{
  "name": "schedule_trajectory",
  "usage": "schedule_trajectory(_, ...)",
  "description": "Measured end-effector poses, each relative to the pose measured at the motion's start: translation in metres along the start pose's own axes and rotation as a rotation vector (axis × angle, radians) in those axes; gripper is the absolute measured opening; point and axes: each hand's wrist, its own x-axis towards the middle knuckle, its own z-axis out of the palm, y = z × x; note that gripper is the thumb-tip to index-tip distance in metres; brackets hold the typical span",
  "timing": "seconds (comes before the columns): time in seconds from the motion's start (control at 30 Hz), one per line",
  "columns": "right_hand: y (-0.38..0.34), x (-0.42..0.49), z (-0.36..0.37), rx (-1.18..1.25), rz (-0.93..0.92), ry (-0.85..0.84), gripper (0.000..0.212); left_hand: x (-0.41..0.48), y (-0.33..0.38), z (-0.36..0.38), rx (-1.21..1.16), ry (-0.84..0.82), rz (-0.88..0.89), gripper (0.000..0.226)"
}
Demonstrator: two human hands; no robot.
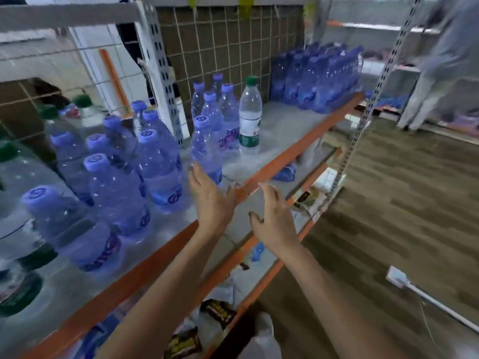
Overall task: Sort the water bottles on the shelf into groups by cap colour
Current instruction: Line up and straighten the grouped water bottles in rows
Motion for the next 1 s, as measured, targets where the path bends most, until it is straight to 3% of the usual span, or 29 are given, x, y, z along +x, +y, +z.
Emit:
schedule_trajectory(0.2, 0.061, 0.099, -0.015, 0.063, -0.054, -0.032, 0.053, 0.057, -0.01, 0.064, -0.064, 0.432, -0.18, 0.089)
schedule_trajectory(0.3, 0.087, 0.137, -0.016, 0.104, -0.072, -0.053, 0.054, 0.073, -0.015, 0.074, -0.044, 0.521, -0.229, 0.087)
schedule_trajectory(0.4, 0.1, 0.168, -0.011, 0.206, -0.084, -0.043, 0.05, 0.079, -0.017, 0.087, -0.006, 0.554, -0.147, 0.089)
schedule_trajectory(0.57, 0.118, 0.208, -0.005, 0.439, -0.228, -0.139, 0.046, 0.08, -0.004, 0.116, 0.027, 0.496, 0.091, 0.084)
schedule_trajectory(0.67, 0.138, 0.232, -0.014, 0.502, -0.305, -0.334, 0.049, 0.086, 0.019, 0.145, -0.016, 0.431, 0.105, 0.089)
schedule_trajectory(0.87, 0.205, 0.296, -0.048, 0.451, -0.456, -0.614, 0.014, 0.124, 0.074, 0.232, -0.135, 0.342, 0.126, 0.078)
schedule_trajectory(0.93, 0.226, 0.323, -0.067, 0.511, -0.392, -0.726, 0.046, 0.142, 0.083, 0.264, -0.115, 0.292, 0.085, 0.078)
schedule_trajectory(1.0, 0.254, 0.349, -0.076, 0.488, -0.355, -0.711, 0.067, 0.161, 0.091, 0.294, -0.152, 0.223, 0.009, 0.076)
